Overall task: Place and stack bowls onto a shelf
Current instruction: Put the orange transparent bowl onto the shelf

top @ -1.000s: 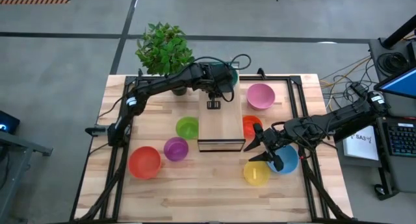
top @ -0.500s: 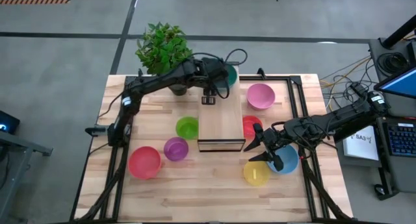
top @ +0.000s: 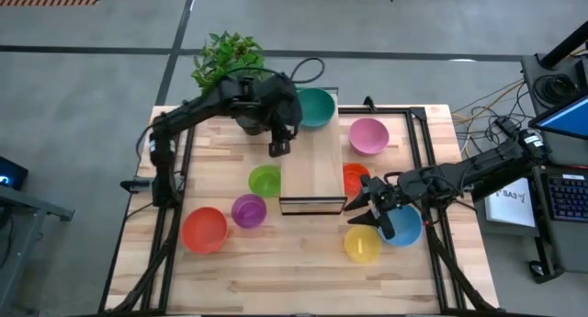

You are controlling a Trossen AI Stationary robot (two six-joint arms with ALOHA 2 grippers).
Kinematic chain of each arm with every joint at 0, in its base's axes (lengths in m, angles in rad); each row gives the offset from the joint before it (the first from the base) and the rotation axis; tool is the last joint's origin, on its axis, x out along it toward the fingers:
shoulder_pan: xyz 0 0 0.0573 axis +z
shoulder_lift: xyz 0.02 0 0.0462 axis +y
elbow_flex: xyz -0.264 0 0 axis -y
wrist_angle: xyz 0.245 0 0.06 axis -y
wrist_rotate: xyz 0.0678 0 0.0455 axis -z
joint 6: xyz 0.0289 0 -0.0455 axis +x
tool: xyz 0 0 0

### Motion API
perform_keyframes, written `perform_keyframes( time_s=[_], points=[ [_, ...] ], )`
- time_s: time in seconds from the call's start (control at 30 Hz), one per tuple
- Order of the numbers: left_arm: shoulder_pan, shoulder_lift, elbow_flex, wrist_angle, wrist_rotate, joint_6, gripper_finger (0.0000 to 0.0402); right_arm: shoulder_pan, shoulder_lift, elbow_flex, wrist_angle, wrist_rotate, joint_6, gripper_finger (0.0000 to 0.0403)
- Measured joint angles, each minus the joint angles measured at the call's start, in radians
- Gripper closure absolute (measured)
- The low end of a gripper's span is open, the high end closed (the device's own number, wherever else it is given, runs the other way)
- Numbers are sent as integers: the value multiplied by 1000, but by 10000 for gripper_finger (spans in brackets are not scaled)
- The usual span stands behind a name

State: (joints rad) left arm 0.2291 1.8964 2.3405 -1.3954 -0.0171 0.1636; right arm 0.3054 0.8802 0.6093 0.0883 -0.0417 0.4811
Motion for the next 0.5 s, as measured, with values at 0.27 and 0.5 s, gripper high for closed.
perform_keyframes(
  time_s=[0.27,0.5],
  points=[
    [-113,-120,-49,59,-23,-74,233,-13,5,0,-87,48,211,216],
    [-220,-285,-378,261,-105,-125,233,-76,5,0,-142,47,376,216]
  ],
)
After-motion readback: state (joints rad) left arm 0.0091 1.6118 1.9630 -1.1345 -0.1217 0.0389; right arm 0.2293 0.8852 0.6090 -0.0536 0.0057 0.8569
